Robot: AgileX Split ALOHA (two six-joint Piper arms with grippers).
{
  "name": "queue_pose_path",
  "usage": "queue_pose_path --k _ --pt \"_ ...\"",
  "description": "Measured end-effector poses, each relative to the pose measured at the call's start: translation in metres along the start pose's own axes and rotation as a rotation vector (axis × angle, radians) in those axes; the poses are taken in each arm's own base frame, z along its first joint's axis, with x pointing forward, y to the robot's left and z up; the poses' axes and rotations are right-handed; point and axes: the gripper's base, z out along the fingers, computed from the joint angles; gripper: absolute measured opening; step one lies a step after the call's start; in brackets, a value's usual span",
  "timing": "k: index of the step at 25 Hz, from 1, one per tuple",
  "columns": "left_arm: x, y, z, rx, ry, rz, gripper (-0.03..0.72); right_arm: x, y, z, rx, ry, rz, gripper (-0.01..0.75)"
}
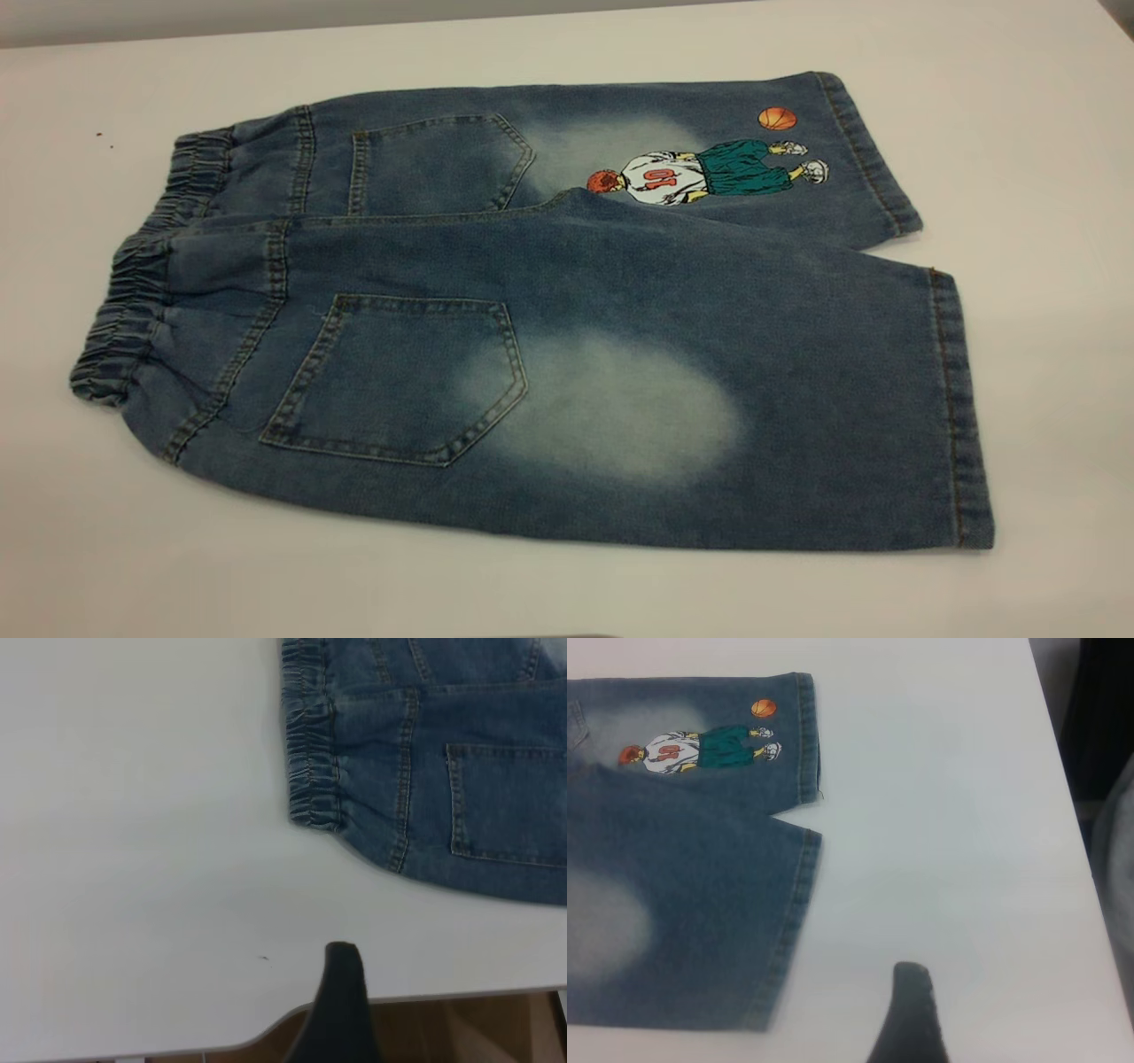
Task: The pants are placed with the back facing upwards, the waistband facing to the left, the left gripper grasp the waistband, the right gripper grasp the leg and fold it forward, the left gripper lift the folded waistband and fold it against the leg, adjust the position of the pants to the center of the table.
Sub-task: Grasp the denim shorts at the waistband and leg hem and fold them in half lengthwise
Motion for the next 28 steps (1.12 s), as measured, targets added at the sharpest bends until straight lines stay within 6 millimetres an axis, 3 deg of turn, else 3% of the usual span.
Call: queue_pose_path --k 21,24,28 --pt "0.0 0.0 0.0 0.0 0.0 -0.001 0.569 0.0 0.003 0.0 -0.032 0.006 0.002 0.496" --pt "-0.004 0.0 -0.002 0.0 -0.018 -0.025 0.569 -0.007 0.005 0.005 -0.038 0.046 0.033 0.496" --pt "-0.027 0.001 0.009 -0.01 0.009 -0.099 0.569 -0.031 0.01 0.025 -0.047 0.173 0.047 0.496"
